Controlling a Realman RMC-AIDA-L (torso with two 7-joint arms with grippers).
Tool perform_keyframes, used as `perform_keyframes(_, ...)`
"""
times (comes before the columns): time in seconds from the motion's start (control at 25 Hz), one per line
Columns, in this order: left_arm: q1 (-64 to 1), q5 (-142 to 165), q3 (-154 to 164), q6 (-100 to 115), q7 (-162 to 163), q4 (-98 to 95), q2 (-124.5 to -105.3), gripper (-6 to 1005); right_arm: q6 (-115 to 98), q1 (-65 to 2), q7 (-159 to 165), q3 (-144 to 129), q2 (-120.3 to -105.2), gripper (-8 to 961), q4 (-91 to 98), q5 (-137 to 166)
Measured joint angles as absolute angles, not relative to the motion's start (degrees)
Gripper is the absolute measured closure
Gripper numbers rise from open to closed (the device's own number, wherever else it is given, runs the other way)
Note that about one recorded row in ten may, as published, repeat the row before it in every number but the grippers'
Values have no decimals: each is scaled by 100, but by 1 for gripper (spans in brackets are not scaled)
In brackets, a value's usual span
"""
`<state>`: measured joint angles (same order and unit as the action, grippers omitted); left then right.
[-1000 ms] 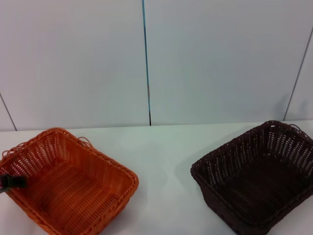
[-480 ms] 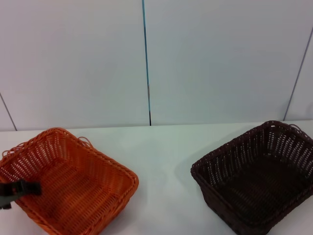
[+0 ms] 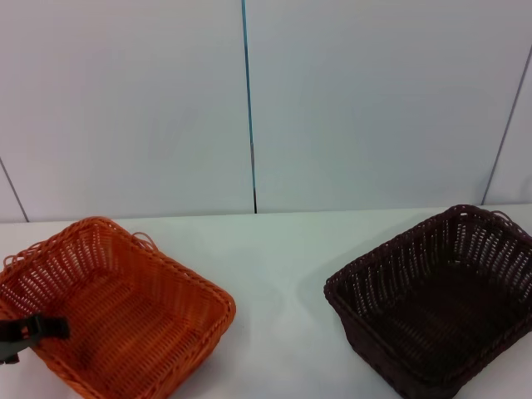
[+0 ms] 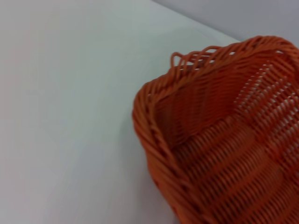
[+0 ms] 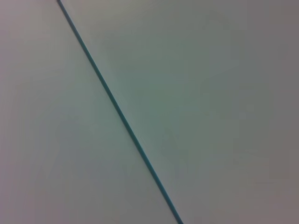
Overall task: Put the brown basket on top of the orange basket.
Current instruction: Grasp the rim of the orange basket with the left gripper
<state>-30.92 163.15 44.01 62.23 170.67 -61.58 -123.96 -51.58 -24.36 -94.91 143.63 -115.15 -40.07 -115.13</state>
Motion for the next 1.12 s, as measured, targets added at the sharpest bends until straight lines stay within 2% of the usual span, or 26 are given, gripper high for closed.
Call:
perform_keyframes(0.4,-3093,16308,4368,5964,17060,-5864,-12374,130,-5159,-2429,-9501,14421,-11529,157,-3974,-11514)
perform_keyframes(0.76,-3087,16233,4359,6005,17059,-5824,-12374,183,-5159,-2429,-9574,14485,-11554,157,-3962,-11516)
perform_keyframes(1.12,-3129,16223,4157,5969,17059,-5705,-12366,366,-5101,-2419,-9600,14494,-11565,158,-3942,-11514)
